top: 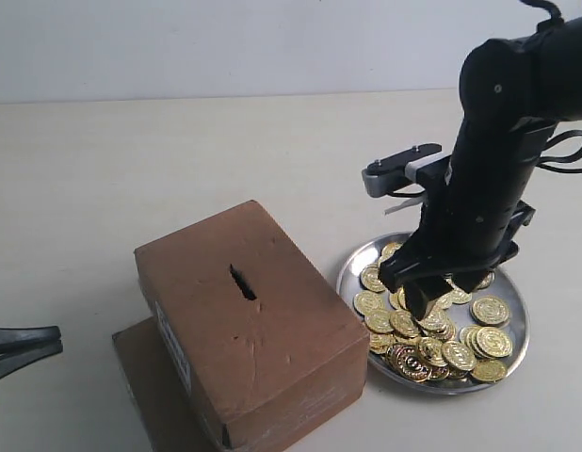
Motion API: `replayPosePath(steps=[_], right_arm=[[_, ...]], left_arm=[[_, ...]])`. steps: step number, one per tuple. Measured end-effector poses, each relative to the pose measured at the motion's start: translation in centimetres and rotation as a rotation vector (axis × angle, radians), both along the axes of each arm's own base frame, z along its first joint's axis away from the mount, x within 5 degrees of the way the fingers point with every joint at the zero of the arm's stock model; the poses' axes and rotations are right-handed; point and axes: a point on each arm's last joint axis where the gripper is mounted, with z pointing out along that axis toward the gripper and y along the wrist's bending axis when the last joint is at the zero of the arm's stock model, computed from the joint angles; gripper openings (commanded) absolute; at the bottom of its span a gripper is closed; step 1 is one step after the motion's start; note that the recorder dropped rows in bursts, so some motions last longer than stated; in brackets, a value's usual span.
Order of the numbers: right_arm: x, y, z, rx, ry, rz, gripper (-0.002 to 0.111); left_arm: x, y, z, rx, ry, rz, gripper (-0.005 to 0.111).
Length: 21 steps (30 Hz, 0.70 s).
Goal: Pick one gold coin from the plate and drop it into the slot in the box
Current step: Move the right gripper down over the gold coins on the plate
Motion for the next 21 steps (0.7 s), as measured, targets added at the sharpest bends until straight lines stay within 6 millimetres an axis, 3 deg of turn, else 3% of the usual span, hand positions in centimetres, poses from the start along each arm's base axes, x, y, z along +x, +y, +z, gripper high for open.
replayPosePath(steps=[10, 21], right_arm=[[1.0, 0.0, -3.4, -0.048, 0.021, -0.033, 0.061], [1.4, 0.1, -4.1, -0.042, -0.003, -0.046, 0.059]], left_arm=[[0.0, 0.0, 0.1, -0.015, 0.007, 0.005, 0.0], [0.1, 0.0, 0.2, -0.025, 0.0, 0.012, 0.0]])
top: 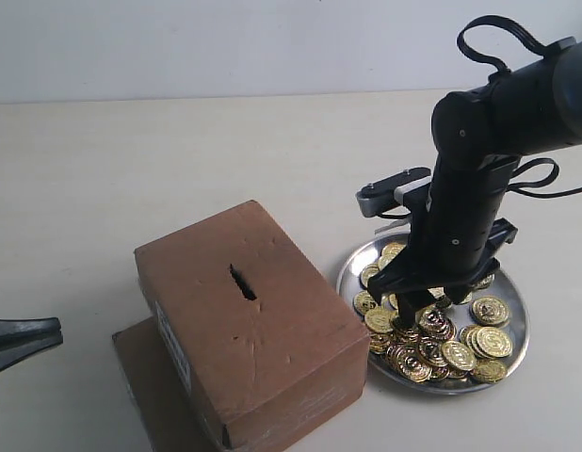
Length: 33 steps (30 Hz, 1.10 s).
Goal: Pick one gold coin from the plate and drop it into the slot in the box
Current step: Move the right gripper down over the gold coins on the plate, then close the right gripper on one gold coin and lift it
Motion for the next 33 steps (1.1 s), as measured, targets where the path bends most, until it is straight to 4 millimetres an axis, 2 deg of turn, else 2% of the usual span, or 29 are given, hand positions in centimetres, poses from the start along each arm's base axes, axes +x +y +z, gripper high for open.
replayPosePath(steps=[11, 16, 33], right_arm=[[0.08, 0.01, 0.0, 0.001, -0.008, -0.006, 0.059], [0.08, 0.01, 0.0, 0.0, -0.008, -0.008, 0.053], [0.19, 0.09, -0.63, -0.008, 0.03, -0.011, 0.053]], left_arm=[[0.0, 0.0, 0.0, 0.0, 0.0, 0.0, 0.0], [0.0, 0.0, 0.0, 0.0, 0.0, 0.0, 0.0], [0.01, 0.0, 0.02, -0.001, -0.002, 0.001, 0.0]])
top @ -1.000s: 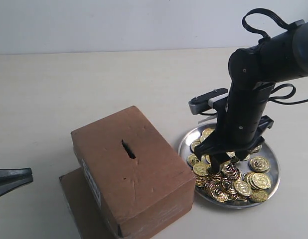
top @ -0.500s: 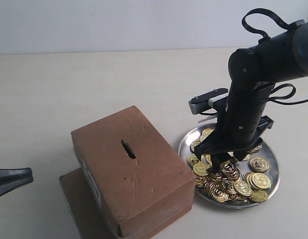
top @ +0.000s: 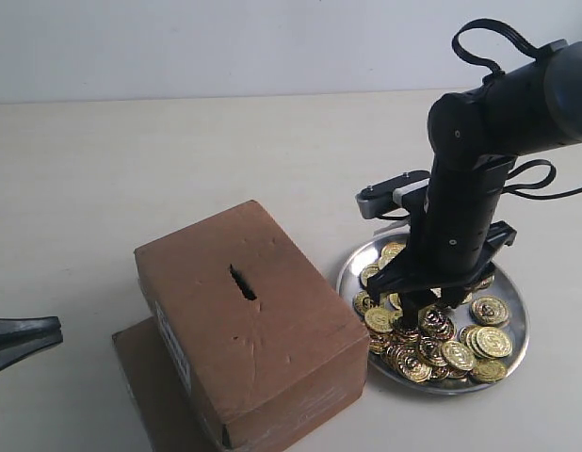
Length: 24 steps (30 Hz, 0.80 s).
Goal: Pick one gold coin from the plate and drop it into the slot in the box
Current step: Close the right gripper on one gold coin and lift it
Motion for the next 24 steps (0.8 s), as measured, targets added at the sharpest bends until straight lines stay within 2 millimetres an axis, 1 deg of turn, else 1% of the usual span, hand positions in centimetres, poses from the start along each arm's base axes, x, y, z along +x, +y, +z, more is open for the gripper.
replayPosePath(steps=[2, 10, 24], right_arm=[[0.01, 0.01, -0.12, -0.002, 0.005, 0.0, 0.052], [0.09, -0.09, -0.12, -0.013, 0.002, 0.01, 0.043], [-0.02, -0.15, -0.12, -0.021, 0.015, 0.001, 0.043]], left_arm=[[0.0, 0.0, 0.0, 0.0, 0.0, 0.0, 0.0], [-0.05, 0.05, 0.06, -0.004, -0.004, 0.0, 0.0], [-0.27, 0.04, 0.15, -0.01, -0.01, -0.015, 0.0]])
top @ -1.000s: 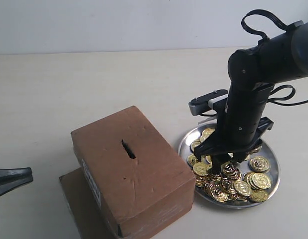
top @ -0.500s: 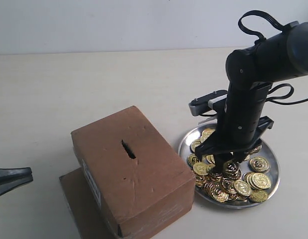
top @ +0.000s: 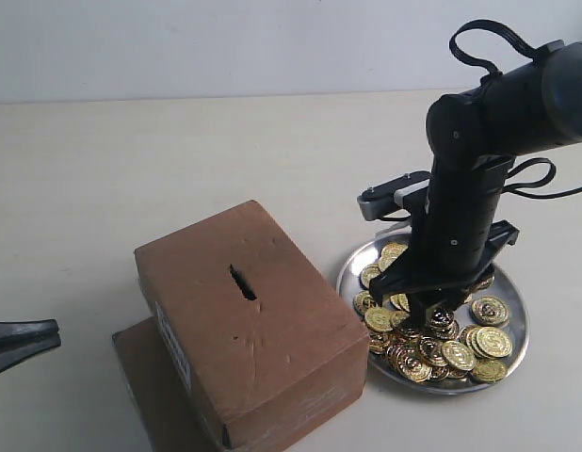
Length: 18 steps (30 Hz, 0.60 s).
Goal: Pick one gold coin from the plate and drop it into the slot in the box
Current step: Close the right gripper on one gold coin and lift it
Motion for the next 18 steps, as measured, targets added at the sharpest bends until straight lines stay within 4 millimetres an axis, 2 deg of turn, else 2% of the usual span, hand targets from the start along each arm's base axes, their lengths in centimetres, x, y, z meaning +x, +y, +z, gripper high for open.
replayPosePath(steps=[2, 6, 18], right_arm=[[-0.02, 0.01, 0.0, 0.001, 0.002, -0.001, 0.043], [-0.06, 0.02, 0.01, 0.002, 0.007, -0.004, 0.035], [0.03, 0.08, 0.23, 0.004, 0.017, 0.016, 0.034]], left_arm=[[0.0, 0.0, 0.0, 0.0, 0.0, 0.0, 0.0], [0.0, 0.0, 0.0, 0.0, 0.0, 0.0, 0.0], [-0.01, -0.01, 0.0, 0.0, 0.0, -0.001, 0.0]])
